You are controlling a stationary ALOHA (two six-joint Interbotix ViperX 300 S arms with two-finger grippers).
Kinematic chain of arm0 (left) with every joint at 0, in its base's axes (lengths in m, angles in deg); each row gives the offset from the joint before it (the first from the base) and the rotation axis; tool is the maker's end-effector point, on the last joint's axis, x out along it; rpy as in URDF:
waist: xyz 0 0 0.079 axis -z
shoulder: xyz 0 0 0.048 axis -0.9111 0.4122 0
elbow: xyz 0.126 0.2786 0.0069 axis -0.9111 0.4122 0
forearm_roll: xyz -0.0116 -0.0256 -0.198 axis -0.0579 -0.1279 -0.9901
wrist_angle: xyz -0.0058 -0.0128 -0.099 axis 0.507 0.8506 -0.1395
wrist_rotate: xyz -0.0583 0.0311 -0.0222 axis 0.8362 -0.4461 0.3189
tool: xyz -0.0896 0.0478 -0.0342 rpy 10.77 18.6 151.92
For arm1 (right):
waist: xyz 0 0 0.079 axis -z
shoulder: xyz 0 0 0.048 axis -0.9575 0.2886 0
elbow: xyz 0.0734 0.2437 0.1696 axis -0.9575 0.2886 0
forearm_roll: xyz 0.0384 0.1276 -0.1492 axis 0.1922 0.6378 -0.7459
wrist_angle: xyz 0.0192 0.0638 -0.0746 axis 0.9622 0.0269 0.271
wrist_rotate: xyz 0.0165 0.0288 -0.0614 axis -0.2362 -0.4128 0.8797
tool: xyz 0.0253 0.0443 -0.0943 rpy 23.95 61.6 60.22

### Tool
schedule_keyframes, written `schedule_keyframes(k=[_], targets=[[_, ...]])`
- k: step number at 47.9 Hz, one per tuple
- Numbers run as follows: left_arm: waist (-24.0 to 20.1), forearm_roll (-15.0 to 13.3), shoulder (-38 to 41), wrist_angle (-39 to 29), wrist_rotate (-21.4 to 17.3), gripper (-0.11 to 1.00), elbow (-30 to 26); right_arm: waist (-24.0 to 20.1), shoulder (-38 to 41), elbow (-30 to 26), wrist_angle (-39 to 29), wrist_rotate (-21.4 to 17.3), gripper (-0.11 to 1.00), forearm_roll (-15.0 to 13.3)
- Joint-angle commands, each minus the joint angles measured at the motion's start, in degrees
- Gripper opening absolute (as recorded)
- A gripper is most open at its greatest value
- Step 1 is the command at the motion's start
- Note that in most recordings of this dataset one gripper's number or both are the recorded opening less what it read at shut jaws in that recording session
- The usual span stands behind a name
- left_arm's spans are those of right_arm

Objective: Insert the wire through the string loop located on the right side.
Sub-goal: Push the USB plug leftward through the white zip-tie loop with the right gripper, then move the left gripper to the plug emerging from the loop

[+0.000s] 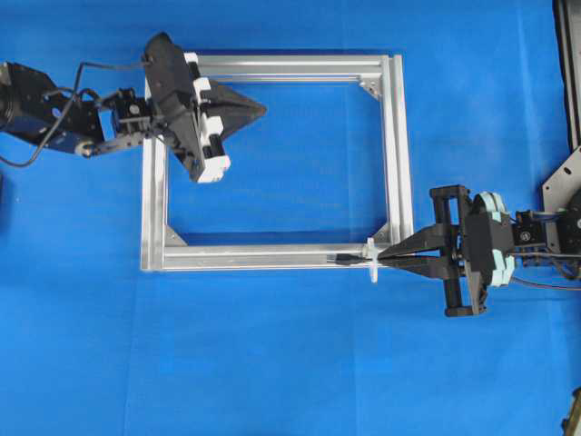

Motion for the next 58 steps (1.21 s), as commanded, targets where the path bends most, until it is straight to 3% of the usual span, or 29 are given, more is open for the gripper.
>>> schedule_keyframes(k=[1, 15, 25, 42, 49, 58], targets=[[3.3, 0.2, -1.6, 0.3, 0.1, 0.0, -0.7, 0.1, -0.4, -0.7, 0.6, 0.1, -0.02, 0.1], [16.1, 0.2, -1.6, 0.3, 1.4, 0.0, 0.4, 0.1, -0.3, -0.9, 0.6, 0.1, -0.02, 0.1], [22.1, 0.2, -1.5, 0.3, 2.2, 0.0, 0.7, 0.1, -0.3, -0.9, 0.6, 0.1, -0.02, 0.1], [21.9, 0.2, -1.1, 0.3, 2.2, 0.0, -0.4, 0.1, -0.3, -1.0, 0.5, 0.1, -0.02, 0.0], [21.6, 0.2, 0.4, -1.1, 1.7, 0.0, -4.6, 0.1, -0.3, -1.0, 0.5, 0.1, -0.02, 0.1], [20.5, 0.2, 3.6, -7.1, 1.3, 0.0, -13.9, 0.1, -0.3, -1.0, 0.5, 0.1, -0.02, 0.0]])
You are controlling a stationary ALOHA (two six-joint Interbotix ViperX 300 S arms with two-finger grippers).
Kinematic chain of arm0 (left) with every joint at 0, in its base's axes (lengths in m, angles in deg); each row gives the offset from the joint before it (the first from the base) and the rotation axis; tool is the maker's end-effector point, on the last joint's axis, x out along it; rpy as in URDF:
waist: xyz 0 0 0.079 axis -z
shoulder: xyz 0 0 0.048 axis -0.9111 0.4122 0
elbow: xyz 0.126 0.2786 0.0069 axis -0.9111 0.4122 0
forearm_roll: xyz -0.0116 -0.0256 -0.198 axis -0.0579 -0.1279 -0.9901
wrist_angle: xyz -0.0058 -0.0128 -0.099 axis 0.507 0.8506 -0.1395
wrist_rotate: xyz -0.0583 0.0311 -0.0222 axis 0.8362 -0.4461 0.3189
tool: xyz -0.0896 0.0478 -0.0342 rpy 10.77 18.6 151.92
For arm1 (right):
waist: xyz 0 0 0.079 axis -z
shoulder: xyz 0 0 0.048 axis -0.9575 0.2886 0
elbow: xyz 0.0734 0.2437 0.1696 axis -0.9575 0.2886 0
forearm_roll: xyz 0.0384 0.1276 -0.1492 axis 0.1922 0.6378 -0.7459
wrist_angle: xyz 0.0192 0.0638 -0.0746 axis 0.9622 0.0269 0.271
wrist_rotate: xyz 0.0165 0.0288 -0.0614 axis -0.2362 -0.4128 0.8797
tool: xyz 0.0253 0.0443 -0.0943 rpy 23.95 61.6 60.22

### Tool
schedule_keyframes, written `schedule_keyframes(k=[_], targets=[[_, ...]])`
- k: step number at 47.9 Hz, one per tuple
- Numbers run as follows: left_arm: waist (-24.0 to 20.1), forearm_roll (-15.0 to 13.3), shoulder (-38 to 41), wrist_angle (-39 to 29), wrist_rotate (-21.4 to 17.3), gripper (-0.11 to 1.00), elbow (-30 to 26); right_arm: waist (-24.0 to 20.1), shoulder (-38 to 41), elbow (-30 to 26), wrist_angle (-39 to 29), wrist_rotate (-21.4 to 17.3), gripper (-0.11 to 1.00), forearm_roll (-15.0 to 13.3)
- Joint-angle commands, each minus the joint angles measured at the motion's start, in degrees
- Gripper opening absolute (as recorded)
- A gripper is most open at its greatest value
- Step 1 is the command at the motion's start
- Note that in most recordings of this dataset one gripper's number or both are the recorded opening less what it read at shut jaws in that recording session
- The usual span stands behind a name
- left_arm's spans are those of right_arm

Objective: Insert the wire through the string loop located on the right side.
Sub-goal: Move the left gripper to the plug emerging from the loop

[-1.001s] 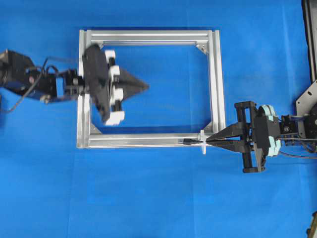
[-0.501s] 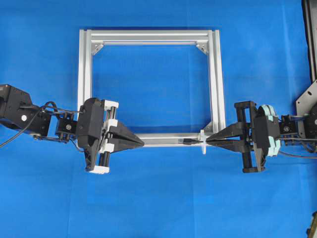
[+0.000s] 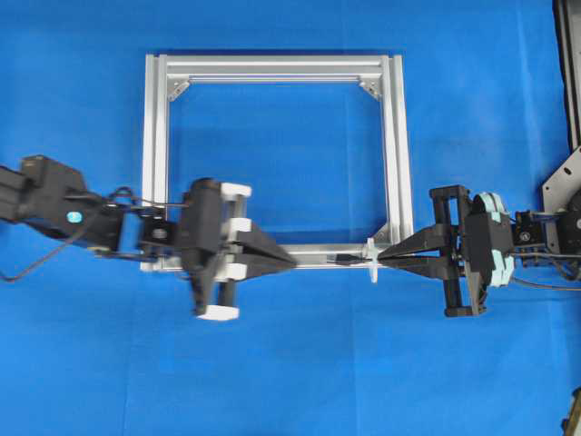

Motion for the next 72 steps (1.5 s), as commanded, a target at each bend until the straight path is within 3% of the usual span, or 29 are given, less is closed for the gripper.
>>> schedule_keyframes(k=[1, 15, 37, 40, 51, 54, 72], targets=[[-0.8, 0.2, 0.6, -2.5, -0.2, 0.0, -5.4, 0.1, -0.4, -0.9, 0.6, 0.1, -0.02, 0.0], [-1.3, 0.4, 4.9, -10.4, -0.7, 0.0, -15.9, 0.1, -0.4, -0.9, 0.5, 0.1, -0.02, 0.1], [-2.2, 0.4, 6.4, -11.8, -0.7, 0.02, -16.7, 0.1, -0.4, -0.9, 0.5, 0.1, -0.02, 0.1], [-2.2, 0.4, 6.4, -12.0, -0.6, 0.11, -16.7, 0.1, -0.4, -0.9, 0.4, 0.1, -0.02, 0.1], [-2.2, 0.4, 6.2, -12.1, -0.5, 0.79, -16.0, 0.1, -0.4, -0.8, 0.5, 0.1, -0.02, 0.1], [-2.2, 0.4, 6.2, -12.0, -0.5, 0.9, -16.0, 0.1, -0.4, -0.8, 0.4, 0.1, -0.02, 0.1], [-2.2, 0.4, 8.3, -12.3, -0.5, 0.92, -16.3, 0.1, -0.4, -0.9, 0.4, 0.1, -0.02, 0.1]])
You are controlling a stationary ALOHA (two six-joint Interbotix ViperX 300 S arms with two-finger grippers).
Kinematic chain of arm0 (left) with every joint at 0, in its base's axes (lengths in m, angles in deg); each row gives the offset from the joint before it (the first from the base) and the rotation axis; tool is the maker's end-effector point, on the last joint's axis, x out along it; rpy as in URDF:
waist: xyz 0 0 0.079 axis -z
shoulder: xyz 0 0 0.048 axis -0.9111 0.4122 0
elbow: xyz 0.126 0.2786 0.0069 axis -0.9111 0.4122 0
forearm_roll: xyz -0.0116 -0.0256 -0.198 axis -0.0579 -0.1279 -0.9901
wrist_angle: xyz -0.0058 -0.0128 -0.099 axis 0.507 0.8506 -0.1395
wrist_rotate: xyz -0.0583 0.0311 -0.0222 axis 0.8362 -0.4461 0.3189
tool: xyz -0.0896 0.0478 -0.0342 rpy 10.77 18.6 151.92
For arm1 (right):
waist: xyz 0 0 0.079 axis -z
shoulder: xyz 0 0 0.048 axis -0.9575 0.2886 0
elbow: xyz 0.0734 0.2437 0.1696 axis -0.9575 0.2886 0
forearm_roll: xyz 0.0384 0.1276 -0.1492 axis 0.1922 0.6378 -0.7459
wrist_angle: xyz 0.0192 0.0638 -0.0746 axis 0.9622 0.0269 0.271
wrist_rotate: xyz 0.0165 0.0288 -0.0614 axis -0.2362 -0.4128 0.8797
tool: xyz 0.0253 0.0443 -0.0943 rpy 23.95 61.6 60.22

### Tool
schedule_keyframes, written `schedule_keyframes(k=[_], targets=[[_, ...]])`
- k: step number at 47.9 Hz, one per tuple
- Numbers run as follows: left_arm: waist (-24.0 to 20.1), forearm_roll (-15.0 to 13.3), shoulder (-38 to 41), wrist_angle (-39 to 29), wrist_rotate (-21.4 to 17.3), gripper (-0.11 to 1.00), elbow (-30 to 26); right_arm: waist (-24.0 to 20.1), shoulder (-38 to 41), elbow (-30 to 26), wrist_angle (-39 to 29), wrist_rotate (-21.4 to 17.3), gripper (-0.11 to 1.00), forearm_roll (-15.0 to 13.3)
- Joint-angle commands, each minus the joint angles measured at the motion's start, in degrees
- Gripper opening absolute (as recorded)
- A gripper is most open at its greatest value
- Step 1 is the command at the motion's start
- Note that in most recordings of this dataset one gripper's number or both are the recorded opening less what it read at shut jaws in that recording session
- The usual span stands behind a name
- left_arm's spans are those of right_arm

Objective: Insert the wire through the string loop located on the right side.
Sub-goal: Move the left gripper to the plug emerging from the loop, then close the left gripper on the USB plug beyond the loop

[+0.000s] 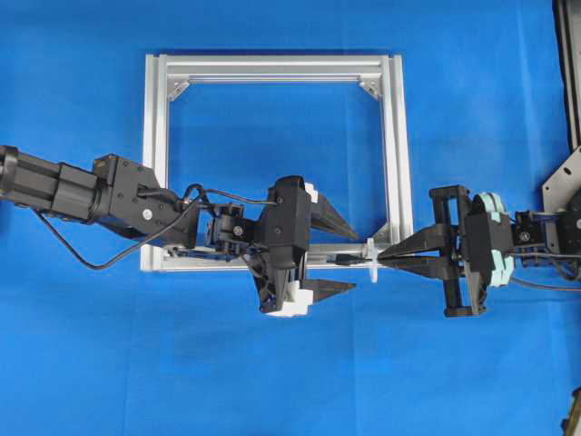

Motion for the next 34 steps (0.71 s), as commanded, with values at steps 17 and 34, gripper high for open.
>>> schedule_keyframes(k=[17, 34], targets=[[-0.3, 0.1, 1.3, 0.5, 0.1, 0.92, -0.6, 0.1, -0.4, -0.9, 0.4, 0.1, -0.02, 0.0], [-0.4, 0.1, 1.5, 0.5, 0.1, 0.91, -1.0, 0.1, -0.4, -0.9, 0.2, 0.1, -0.02, 0.0]])
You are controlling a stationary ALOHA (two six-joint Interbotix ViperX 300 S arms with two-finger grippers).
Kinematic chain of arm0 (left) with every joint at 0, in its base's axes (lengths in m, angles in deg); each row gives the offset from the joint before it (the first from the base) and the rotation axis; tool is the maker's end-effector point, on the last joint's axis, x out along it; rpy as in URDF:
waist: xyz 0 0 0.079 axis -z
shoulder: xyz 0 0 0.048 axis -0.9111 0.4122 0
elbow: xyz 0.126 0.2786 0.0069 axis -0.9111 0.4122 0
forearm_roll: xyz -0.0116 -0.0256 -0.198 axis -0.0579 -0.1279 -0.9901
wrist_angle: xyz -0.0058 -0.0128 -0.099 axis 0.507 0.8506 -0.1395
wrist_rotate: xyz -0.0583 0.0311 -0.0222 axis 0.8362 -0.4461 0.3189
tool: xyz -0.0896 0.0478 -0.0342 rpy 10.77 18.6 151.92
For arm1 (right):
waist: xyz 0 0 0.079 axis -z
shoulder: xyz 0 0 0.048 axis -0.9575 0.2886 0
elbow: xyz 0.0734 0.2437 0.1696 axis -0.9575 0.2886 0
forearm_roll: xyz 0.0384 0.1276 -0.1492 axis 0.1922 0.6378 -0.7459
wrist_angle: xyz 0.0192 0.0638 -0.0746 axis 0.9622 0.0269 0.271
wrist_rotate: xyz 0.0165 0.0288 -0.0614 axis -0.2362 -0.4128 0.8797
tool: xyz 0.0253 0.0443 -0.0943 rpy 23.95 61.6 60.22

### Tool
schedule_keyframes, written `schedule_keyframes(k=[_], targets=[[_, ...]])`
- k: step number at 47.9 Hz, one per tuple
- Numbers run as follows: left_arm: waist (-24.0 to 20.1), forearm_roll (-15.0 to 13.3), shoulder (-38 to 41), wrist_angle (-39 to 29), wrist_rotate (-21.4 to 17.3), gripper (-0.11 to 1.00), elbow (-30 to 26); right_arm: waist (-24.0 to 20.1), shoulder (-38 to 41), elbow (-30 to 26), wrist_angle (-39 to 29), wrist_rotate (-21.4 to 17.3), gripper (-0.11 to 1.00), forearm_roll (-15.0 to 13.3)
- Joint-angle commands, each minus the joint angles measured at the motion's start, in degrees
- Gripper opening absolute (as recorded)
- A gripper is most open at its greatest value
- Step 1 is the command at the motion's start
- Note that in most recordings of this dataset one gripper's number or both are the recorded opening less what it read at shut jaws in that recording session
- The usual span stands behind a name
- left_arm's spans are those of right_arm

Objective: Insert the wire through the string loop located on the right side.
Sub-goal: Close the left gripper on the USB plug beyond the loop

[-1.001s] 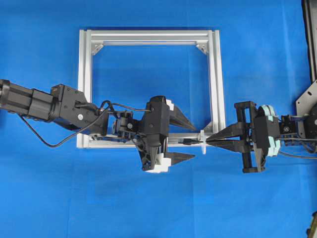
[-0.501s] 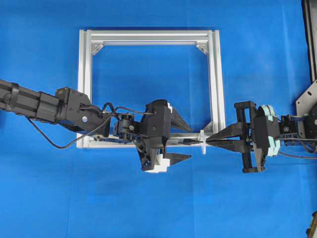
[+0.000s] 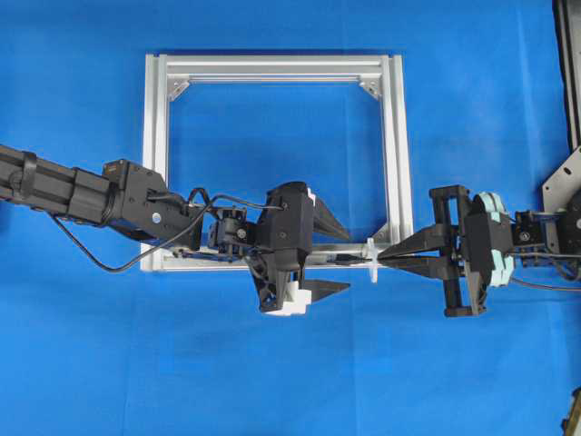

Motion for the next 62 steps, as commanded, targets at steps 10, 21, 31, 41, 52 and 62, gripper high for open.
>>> schedule_keyframes(k=[10, 21, 31, 41, 52, 62], targets=[[-0.2, 0.2, -0.9, 0.5, 0.0, 0.91, -1.0, 0.1, -0.4, -0.9, 0.3, 0.1, -0.02, 0.0], [-0.2, 0.1, -0.9, 0.0, 0.0, 0.91, -1.0, 0.0, -0.4, -0.9, 0.3, 0.1, -0.02, 0.0], [-0.7, 0.1, -0.8, -1.7, 0.4, 0.62, -1.4, 0.0, -0.4, -1.0, 0.3, 0.1, -0.02, 0.1], [-1.1, 0.2, -0.8, 0.1, -0.9, 0.15, -1.4, 0.0, -0.4, -1.0, 0.3, 0.1, -0.02, 0.0], [-0.8, 0.2, -0.8, 0.7, -1.6, 0.15, -1.3, 0.1, -0.4, -0.8, 0.3, 0.1, -0.02, 0.1], [-0.7, 0.2, -0.8, 0.7, -1.6, 0.12, -1.2, 0.0, -0.4, -0.8, -1.2, 0.4, -0.02, -0.1]])
